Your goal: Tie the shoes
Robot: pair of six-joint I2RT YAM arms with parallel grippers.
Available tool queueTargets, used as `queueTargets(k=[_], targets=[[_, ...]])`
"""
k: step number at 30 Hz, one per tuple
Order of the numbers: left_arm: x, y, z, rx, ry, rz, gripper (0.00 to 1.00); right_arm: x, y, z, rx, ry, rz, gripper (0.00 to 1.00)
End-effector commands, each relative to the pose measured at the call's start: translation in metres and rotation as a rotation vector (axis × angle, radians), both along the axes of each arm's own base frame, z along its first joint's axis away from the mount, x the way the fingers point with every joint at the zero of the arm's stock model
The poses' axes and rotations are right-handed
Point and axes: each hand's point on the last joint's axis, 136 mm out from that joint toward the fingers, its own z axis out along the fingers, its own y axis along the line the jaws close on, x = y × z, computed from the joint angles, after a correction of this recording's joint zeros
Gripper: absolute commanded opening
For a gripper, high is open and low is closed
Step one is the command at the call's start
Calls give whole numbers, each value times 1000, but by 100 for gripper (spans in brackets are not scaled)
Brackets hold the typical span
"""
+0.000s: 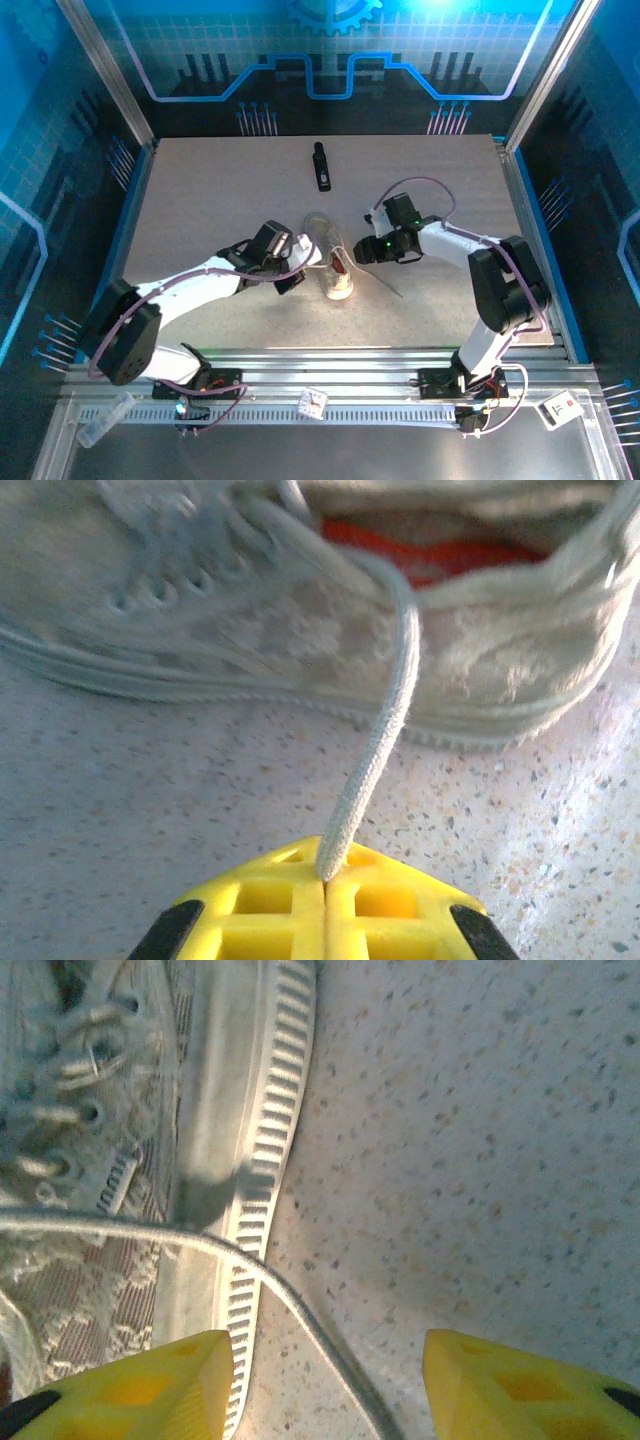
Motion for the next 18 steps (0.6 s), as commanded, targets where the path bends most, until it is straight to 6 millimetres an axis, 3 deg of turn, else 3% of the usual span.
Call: queueTargets(k=[1, 9, 18], targets=[[1, 1, 11, -74, 21, 46, 0, -20, -15, -6, -124, 26, -4, 54], [11, 2, 30, -151, 29, 106, 0, -35, -47, -12, -302, 62, -78, 56], [32, -15, 49, -101, -92, -58, 2, -53, -45, -29, -344, 167, -60, 57]])
